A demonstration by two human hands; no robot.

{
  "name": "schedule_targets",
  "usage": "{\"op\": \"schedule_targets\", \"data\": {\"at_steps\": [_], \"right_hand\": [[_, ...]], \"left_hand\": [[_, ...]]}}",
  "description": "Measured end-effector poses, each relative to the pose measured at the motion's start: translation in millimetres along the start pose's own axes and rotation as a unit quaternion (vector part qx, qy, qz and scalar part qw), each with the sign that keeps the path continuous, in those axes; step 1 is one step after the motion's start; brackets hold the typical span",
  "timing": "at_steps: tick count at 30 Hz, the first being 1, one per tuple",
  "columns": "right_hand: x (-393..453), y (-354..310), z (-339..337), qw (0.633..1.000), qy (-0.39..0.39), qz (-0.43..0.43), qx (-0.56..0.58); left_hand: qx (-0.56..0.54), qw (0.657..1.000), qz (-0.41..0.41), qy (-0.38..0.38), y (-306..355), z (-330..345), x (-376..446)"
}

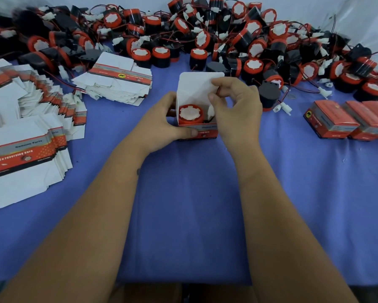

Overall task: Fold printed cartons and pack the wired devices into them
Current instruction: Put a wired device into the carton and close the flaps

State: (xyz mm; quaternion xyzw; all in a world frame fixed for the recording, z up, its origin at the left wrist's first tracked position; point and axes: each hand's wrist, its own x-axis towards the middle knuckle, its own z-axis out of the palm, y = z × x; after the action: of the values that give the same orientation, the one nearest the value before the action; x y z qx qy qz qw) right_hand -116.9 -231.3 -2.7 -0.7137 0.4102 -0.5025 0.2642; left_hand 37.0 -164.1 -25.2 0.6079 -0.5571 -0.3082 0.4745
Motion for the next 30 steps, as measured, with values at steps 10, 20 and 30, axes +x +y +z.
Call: {"op": "schedule_targets", "data": {"at_steps": [10, 20, 30], "right_hand": [[-2, 7, -8, 0.989, 0.022, -0.089, -0.116], [-8, 4, -1, 0.991, -0.059, -0.096, -0.065], [-13, 2, 4, 0.996, -0.085, -0.003, 0.029]], "left_hand": [[-0.001, 1.0, -0.011, 0.005, 1, 1, 0], [-0.052, 0.997, -0.004, 0.056, 11, 20, -1], [-0.174, 0.955, -0.067, 0.23, 21, 50, 14]]}}
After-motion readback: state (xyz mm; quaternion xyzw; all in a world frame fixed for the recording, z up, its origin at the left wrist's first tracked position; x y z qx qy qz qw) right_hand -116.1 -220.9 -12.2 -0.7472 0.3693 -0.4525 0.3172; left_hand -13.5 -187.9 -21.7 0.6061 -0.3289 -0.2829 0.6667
